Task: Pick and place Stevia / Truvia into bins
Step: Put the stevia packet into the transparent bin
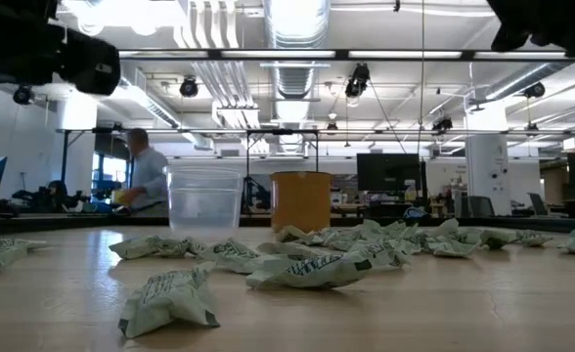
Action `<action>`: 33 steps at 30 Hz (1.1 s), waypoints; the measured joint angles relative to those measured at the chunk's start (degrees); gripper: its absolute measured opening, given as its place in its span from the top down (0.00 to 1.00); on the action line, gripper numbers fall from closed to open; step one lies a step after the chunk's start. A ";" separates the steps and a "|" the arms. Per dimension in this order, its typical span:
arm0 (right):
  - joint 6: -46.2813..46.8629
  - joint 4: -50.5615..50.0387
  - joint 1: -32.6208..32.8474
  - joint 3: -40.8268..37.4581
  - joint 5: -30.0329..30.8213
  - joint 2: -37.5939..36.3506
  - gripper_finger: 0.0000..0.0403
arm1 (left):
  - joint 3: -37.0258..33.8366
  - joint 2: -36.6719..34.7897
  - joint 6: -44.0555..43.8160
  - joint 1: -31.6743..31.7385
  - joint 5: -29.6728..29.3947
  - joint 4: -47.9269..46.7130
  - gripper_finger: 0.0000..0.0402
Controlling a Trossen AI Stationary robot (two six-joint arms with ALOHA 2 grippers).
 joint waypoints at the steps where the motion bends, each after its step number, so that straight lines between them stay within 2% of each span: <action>1: 0.04 0.11 0.00 0.55 0.00 0.28 0.83 | 0.00 1.07 -0.08 0.00 0.02 1.40 0.59; 4: 2.08 -0.06 0.00 0.64 -2.55 2.15 0.83 | 1.47 4.09 -2.66 0.00 -0.57 0.30 0.59; 6: 3.29 -0.60 0.01 0.11 -5.74 4.06 0.83 | 3.18 6.01 -4.42 -0.23 -2.68 -3.79 0.59; 11: 7.37 -2.22 0.00 0.08 -6.54 10.25 0.83 | 8.92 12.65 -9.17 -3.80 -15.54 -16.60 0.59; 19: 8.11 -2.10 0.00 3.55 -6.54 20.11 0.83 | 21.69 30.36 -23.08 -15.50 -33.41 -34.96 0.59; 23: 7.64 -2.06 0.00 6.05 -6.56 24.31 0.83 | 26.85 40.32 -29.79 -21.13 -37.87 -37.82 0.59; 27: 6.93 -2.03 0.00 8.16 -6.58 28.59 0.83 | 31.89 50.09 -36.99 -25.26 -42.99 -44.81 0.59; 33: 3.98 -2.18 0.00 11.14 -6.62 35.02 0.83 | 40.32 60.40 -50.57 -29.09 -44.49 -56.23 0.59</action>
